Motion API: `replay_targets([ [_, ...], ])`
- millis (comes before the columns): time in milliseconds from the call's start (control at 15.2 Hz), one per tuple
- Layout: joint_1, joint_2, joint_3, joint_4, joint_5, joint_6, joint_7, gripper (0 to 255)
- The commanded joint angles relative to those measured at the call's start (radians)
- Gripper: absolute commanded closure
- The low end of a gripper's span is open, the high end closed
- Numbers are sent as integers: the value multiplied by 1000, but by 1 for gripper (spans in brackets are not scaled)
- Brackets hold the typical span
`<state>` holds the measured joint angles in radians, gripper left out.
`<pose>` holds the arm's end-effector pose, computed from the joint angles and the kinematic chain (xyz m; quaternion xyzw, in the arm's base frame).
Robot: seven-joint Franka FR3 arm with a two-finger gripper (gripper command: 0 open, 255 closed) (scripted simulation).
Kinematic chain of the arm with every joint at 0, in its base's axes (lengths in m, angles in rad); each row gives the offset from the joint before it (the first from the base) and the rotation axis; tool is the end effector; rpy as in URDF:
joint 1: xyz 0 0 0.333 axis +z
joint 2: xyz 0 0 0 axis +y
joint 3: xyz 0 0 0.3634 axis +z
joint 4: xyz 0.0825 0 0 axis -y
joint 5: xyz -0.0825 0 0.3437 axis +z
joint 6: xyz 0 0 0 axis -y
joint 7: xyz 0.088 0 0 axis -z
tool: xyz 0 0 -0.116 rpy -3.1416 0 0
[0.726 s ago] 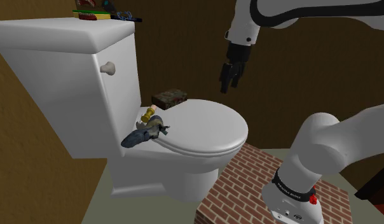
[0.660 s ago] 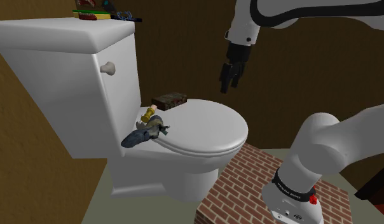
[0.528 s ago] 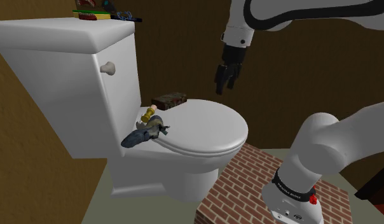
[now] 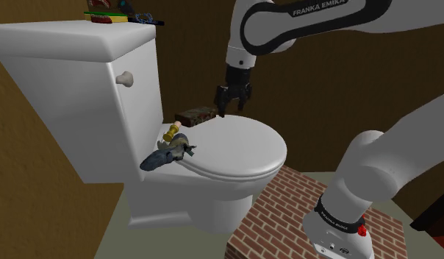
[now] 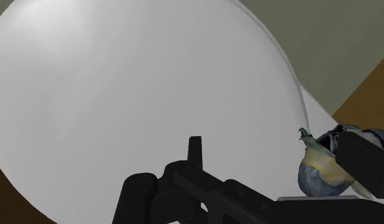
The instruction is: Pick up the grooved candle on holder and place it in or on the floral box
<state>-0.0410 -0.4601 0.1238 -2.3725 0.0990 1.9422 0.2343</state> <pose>0.3540 0.0440 0.5430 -0.9948 0.0989 -0.0108 0.0208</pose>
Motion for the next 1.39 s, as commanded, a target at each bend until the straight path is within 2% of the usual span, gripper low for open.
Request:
replay_targets([
  [0,-6,74,24,35,0,44,61,0],
  [660,-27,469,92,290,-78,198,355,0],
  [1320,13,872,57,683,-181,210,605,0],
])
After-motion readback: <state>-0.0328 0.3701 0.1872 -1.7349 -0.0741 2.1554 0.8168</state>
